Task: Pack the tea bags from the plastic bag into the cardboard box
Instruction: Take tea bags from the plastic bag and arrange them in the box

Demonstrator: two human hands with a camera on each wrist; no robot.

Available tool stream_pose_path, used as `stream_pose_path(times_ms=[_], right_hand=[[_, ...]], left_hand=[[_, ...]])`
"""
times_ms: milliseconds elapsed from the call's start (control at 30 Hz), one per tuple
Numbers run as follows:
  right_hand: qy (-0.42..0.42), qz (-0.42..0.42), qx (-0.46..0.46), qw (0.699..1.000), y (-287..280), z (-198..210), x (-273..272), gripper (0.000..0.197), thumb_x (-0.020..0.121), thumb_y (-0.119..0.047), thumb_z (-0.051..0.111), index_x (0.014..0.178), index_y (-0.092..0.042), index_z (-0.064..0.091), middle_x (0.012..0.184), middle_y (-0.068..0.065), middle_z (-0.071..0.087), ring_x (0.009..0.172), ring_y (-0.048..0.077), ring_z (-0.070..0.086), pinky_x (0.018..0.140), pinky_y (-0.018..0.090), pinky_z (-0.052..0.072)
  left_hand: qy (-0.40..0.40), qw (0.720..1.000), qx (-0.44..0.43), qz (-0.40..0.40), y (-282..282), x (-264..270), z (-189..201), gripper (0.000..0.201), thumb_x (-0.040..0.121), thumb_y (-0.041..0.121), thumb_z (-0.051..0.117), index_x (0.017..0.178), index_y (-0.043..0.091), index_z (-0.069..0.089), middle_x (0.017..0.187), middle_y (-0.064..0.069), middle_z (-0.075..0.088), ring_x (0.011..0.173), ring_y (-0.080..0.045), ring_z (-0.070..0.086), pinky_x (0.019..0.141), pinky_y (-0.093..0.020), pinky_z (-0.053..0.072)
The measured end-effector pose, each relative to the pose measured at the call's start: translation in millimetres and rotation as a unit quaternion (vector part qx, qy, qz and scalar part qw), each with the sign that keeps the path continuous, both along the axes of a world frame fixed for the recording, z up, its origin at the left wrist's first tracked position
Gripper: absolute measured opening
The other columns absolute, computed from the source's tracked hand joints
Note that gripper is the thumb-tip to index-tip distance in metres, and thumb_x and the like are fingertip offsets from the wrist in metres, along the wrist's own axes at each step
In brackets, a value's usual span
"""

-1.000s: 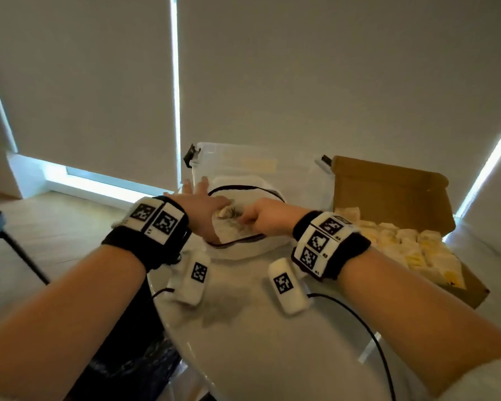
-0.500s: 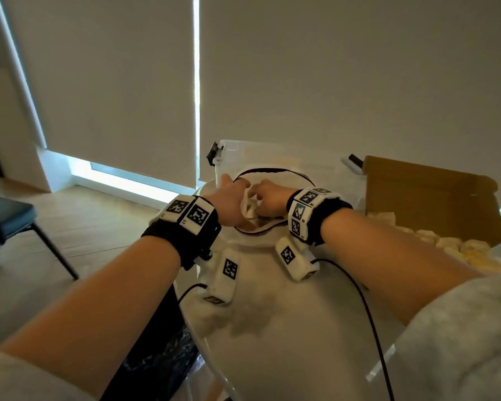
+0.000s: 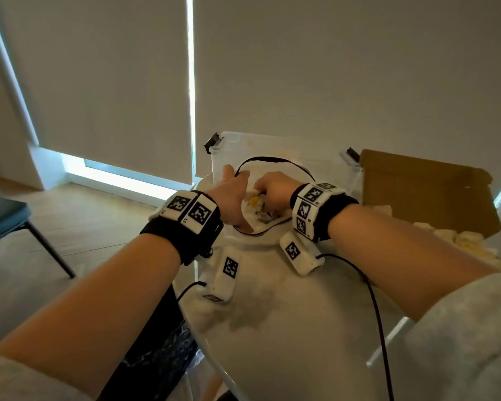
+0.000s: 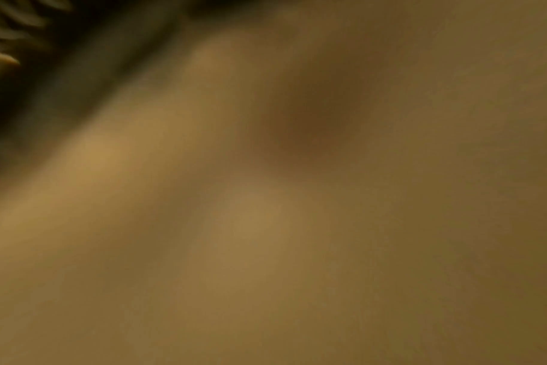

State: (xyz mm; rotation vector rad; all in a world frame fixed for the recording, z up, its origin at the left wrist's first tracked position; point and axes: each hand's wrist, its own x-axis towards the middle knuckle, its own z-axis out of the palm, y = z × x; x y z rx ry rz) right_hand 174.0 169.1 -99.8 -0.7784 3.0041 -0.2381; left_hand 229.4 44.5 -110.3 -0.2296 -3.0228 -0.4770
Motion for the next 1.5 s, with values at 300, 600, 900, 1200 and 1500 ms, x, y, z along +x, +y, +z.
stream_pose_path(times_ms=[300,600,900,1200,1500], right_hand=[[-0.034,-0.006,-0.21,0.977,33,39,39,0.024,0.072,0.002,0.069,0.094,0.012,0.065,0.082,0.018,0.065,0.075,0.025,0.065,0.071,0.034,0.056],[-0.169,-0.017,-0.52,0.837,101,46,90,0.032,0.08,0.011,0.062,0.107,-0.005,0.063,0.09,0.004,0.067,0.079,0.013,0.066,0.066,0.022,0.058],[-0.181,-0.052,-0.671,0.717,157,28,111,0.025,0.084,0.01,0.055,0.103,-0.005,0.062,0.086,0.007,0.066,0.072,0.013,0.067,0.062,0.021,0.057],[-0.169,-0.071,-0.712,0.677,195,2,116,0.031,0.088,0.009,0.048,0.116,0.0,0.058,0.107,0.018,0.064,0.097,0.026,0.065,0.083,0.033,0.057],[-0.012,-0.244,-0.66,0.71,203,-13,97,0.016,0.096,-0.013,0.051,0.098,-0.011,0.067,0.095,0.012,0.069,0.083,0.021,0.07,0.072,0.037,0.059]], left_hand=[[0.002,0.999,-0.001,0.034,7,-8,-2,0.101,0.06,0.032,0.087,0.139,0.016,0.025,0.132,-0.01,0.023,0.117,-0.032,0.045,0.095,-0.038,0.045],[0.165,0.969,0.174,0.055,19,11,29,0.047,0.072,0.0,0.052,0.087,0.043,0.063,0.14,0.001,0.041,0.135,-0.023,0.024,0.11,-0.046,0.025],[0.041,0.874,0.453,-0.172,127,47,57,0.02,0.095,0.025,0.052,0.112,0.016,0.057,0.11,-0.002,0.063,0.101,-0.015,0.06,0.082,-0.025,0.051],[-0.187,0.811,0.517,-0.2,196,42,24,0.019,0.1,0.03,0.042,0.099,0.019,0.057,0.084,-0.002,0.06,0.071,-0.009,0.06,0.062,-0.022,0.055],[-0.147,0.751,0.63,-0.133,200,28,1,0.026,0.096,0.003,0.044,0.115,0.011,0.059,0.091,-0.004,0.066,0.07,-0.01,0.066,0.07,-0.023,0.056]])
